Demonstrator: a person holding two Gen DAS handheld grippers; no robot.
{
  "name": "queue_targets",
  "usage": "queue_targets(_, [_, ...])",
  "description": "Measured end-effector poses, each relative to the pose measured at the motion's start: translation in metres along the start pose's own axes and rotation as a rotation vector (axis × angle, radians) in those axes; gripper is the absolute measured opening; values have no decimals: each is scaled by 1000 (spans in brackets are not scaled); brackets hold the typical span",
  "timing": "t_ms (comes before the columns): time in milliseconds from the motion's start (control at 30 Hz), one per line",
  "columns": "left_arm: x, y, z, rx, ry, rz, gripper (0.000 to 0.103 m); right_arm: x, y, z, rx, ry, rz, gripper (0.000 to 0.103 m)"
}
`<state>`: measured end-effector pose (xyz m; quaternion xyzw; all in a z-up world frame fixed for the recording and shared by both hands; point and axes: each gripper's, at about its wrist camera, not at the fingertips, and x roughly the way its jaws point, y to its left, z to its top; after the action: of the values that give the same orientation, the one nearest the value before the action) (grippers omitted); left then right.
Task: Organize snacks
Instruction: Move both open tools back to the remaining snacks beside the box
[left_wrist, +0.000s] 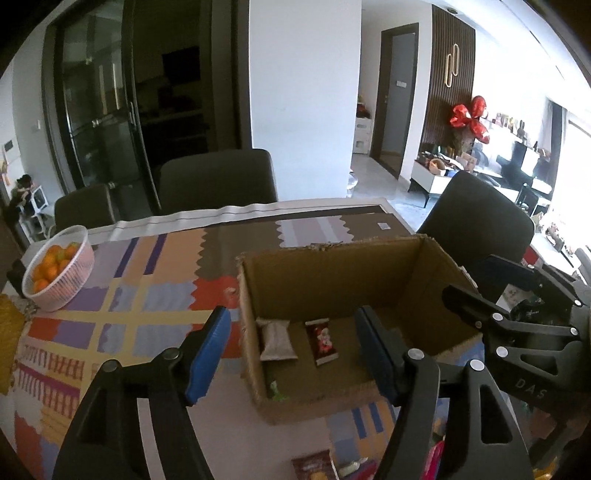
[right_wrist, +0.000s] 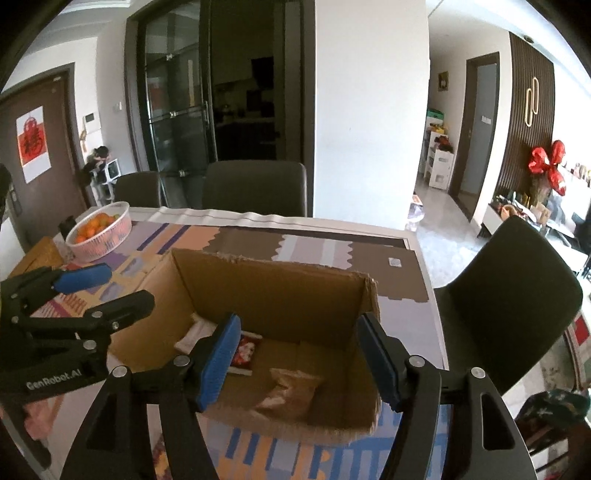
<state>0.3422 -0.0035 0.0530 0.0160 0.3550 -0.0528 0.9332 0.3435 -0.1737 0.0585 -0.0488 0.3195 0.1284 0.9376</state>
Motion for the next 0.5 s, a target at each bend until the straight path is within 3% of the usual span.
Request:
queue_targets(233, [-36,-6,-19,52,-27,9,75,-26,15,-10,-95,1,16,70])
queue_targets(500, [-54,-9,-39,81,-3,13,78,-40,29,-22,-170,89,59,70])
